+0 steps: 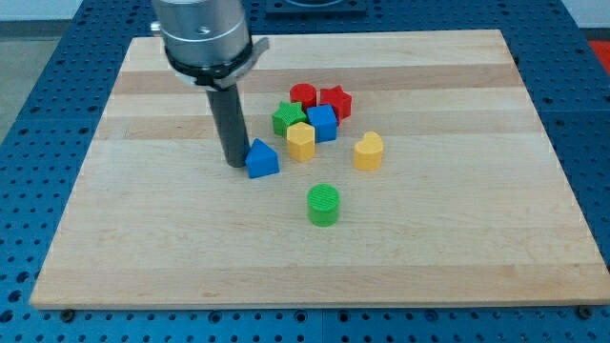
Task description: Slide the blue triangle towards the center
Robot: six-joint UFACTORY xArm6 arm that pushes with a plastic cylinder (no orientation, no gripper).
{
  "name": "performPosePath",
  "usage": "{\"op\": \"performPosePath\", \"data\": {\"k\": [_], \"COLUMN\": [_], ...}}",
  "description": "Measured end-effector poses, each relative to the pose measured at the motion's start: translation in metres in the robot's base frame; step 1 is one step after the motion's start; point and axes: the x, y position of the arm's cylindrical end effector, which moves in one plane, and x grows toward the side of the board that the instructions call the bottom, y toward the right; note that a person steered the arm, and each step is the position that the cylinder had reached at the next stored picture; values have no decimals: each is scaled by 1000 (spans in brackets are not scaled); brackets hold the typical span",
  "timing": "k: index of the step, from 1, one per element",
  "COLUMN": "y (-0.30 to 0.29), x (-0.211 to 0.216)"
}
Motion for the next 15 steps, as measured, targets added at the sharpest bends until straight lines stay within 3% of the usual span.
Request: {"op": "performPosePath", "data": {"k": [3, 6, 8, 15], "y": [64, 82, 85, 131], "x": [20, 72, 46, 15]}}
